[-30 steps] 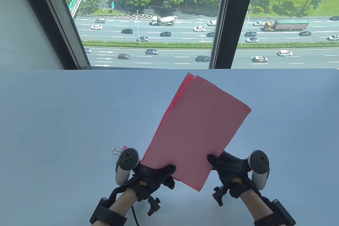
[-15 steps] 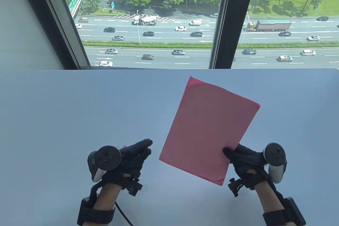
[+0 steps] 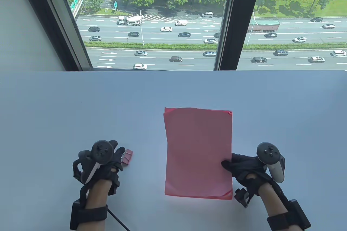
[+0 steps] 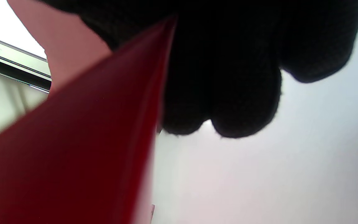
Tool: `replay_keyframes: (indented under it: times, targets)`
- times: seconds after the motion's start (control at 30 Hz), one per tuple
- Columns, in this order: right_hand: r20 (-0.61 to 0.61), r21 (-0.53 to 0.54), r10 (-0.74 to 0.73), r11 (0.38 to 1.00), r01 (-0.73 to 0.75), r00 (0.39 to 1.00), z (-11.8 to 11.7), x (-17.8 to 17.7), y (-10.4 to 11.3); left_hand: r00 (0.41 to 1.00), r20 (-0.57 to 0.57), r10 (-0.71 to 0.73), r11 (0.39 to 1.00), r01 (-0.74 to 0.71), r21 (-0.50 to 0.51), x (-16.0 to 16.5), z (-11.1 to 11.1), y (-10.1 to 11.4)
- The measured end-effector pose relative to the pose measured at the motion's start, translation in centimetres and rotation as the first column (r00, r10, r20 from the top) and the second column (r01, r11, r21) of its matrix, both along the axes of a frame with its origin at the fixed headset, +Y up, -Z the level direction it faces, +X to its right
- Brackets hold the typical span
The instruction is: Clip paper with binder clip (Left hand to clip)
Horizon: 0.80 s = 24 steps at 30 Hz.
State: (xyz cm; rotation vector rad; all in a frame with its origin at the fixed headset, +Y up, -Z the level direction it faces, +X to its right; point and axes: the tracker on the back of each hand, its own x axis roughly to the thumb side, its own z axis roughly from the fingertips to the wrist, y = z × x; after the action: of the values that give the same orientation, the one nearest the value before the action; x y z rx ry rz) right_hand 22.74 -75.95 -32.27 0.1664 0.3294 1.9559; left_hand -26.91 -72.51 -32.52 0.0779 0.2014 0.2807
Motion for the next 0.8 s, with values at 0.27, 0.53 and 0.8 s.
replay_keyframes:
  times: [0.27,0.53,0.8]
  targets:
    - [-0.017,-0.046,0.023,0.999,-0.024,1.0,-0.2,0.0,-0.4,0.996,-0.017,-0.086,0.993,0.084,-0.079,1.1,-1.3,-1.3]
    - [-0.017,-0.056,0.016,0.998,-0.017,1.0,-0.2,-0.1,-0.5,0.984,0.006,0.176,0.978,-0.174,-0.119,1.3,-1.6,-2.0]
    - [-0.001,-0.039,-0.025,0.999,0.025,1.0,-0.4,0.2,-0.3,0.928,0.003,0.373,0.924,-0.371,-0.098,0.1,-1.3,-2.5]
